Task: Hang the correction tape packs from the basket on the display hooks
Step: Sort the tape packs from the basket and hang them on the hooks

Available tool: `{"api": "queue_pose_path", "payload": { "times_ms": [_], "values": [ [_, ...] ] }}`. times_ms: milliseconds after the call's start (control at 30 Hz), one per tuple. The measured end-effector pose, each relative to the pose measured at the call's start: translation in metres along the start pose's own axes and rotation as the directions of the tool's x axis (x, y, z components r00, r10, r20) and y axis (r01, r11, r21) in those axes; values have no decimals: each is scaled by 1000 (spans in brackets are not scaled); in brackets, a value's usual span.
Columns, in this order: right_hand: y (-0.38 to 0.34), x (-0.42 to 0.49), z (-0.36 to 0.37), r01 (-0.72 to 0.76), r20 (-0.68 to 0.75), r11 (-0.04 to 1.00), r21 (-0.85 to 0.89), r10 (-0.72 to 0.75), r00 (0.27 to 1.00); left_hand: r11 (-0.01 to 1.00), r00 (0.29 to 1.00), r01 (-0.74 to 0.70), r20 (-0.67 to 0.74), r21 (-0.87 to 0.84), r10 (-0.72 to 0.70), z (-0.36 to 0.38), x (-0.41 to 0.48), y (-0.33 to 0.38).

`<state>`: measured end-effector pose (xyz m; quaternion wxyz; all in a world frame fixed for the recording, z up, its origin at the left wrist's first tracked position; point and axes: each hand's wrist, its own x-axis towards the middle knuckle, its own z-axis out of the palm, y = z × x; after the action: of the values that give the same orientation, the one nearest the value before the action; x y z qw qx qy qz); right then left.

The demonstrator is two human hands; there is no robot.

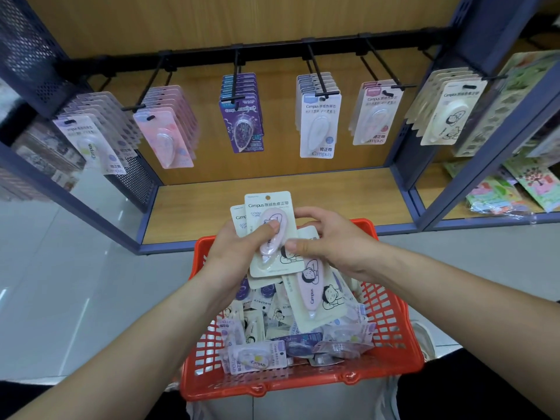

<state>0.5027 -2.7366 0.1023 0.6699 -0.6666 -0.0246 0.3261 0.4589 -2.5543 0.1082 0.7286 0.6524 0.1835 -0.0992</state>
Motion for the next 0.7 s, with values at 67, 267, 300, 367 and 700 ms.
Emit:
{"api": "queue_pose_path", "payload": {
  "times_ms": [67, 267, 300, 367, 700],
  "values": [
    [-1, -1, -4, -39, 111, 999, 34, 35, 993, 1000, 1000, 5, -12, -16, -5, -2, 1, 0],
    [-5, 1, -20, -77, -8, 997, 25, 77, 997, 999, 994, -32, -102, 23, 35, -16, 9, 4],
    [-7, 1, -24, -69, -38, 997, 43, 70, 997, 998, 993, -44, -112, 39, 48, -19, 10, 5],
    [-13, 1, -32, -30, -101, 996, 85, 38, 994, 997, 992, -46, -111, 69, 54, -23, 11, 6],
    [-15, 4, -13, 156, -272, 987, 35, -141, 952, 977, 997, -66, -26, 203, 73, -1, -2, -4]
  ]
}}
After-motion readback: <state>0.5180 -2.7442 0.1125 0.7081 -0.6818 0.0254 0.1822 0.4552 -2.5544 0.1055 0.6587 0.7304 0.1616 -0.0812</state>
